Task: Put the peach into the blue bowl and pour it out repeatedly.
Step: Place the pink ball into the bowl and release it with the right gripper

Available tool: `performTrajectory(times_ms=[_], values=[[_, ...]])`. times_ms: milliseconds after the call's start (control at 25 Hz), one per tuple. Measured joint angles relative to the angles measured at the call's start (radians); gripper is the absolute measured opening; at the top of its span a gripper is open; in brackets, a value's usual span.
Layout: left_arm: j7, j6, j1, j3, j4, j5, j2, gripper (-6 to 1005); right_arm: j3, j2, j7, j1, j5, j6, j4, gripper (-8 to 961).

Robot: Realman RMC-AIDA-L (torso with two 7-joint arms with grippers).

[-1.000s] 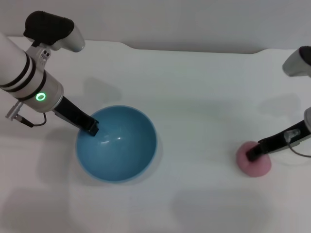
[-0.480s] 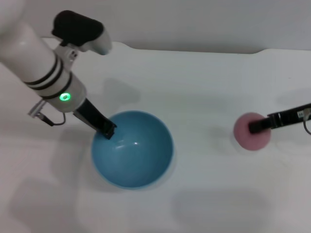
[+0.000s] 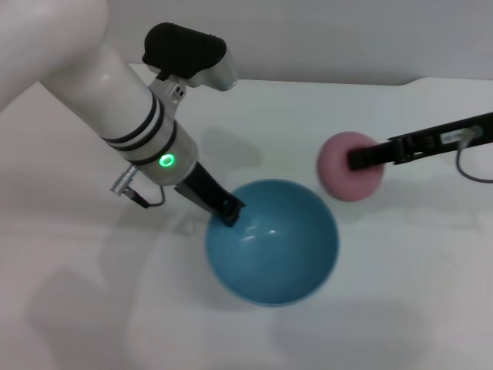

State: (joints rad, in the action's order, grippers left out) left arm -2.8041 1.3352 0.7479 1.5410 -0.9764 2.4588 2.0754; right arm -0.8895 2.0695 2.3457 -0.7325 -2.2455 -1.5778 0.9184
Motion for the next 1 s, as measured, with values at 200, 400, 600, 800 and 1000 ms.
performTrajectory(times_ms=[200,400,600,800,1000], values=[[-0.04,-0.036,0.004,0.008,0.013,-0.028,0.001,-2,-0.094,0.003,0.0,-0.003,0.078,-0.001,0.014,62],[-0.05,-0.066,0.001,0.011,0.03,-0.032,0.0,-2,-0.169,0.003,0.0,-0.013,0.097,0.005,0.016,54],[-0.05,-0.079,0.008,0.012,0.044,-0.034,0.001,-2,-0.247,0.003,0.004,-0.027,0.091,0.005,0.012,46],[-0.05,-0.084,0.009,0.01,0.044,-0.035,0.0,-2,-0.286,0.003,0.006,-0.03,0.059,0.0,0.015,160],[-0.047,-0.086,0.009,0.01,0.042,-0.035,-0.002,-1,-0.292,0.003,0.003,-0.03,0.039,0.005,0.015,341]])
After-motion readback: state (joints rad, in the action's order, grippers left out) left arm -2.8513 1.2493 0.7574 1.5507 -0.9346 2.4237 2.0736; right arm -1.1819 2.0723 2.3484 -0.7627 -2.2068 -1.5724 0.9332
